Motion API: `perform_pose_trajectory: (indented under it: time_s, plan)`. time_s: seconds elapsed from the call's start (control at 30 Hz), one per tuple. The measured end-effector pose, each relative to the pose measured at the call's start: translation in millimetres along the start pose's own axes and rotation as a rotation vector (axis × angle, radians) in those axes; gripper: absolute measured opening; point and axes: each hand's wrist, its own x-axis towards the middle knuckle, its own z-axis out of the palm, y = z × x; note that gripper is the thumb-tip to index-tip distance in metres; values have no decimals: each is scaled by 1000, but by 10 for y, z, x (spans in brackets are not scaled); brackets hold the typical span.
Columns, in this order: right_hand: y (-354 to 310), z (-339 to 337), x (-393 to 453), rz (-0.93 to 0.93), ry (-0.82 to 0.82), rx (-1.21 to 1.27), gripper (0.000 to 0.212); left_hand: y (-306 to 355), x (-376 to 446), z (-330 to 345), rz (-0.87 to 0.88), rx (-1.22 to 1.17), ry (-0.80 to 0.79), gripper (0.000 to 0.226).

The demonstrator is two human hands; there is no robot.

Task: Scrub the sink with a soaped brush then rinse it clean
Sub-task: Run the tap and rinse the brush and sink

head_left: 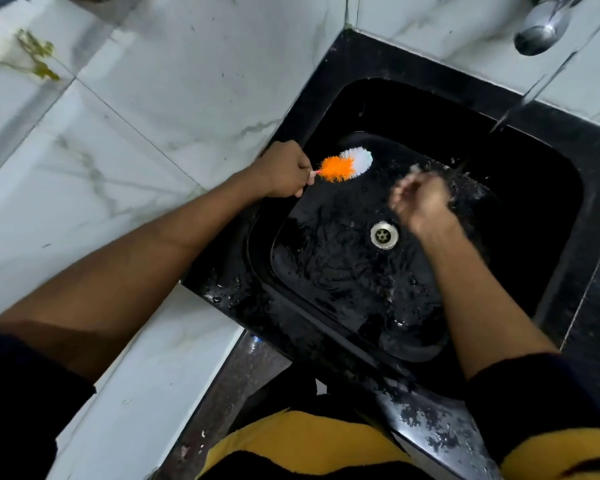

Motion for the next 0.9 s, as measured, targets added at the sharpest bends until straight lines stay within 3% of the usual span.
perform_pose_trajectory:
  time_s: [0.07,0.13,0.23,0.3,0.43,0.57,0.67,0.8,0.9]
  plan:
    - [427,81,-234,11,-121,-281,28,8,13,35,-7,-5,-12,25]
    - [939,123,-454,-1,-346,-689,22,29,25,69,-14,6,-17,24]
    - [1479,90,-667,237,-535,-843,28,55,39,91,-20,6,-38,23]
    - [1499,31,-665,221,-503,-921,23,64,44,91,-19,7,-38,23]
    - [941,-174,-375,178,-284,-657,27,67,36,119,-18,8,-37,24]
    - [196,-322,17,187,-87,24,31,36,36,179,-28,4,-42,24]
    - [-161,-295,233,133,-11,244,37,47,27,220,-20,18,-44,25]
    - [-333,-150,180,85,-189,298,34,66,27,261,-21,20,-51,25]
    - [-87,-229,-83,31,-269,-59,25,64,38,286,-27,22,-51,26]
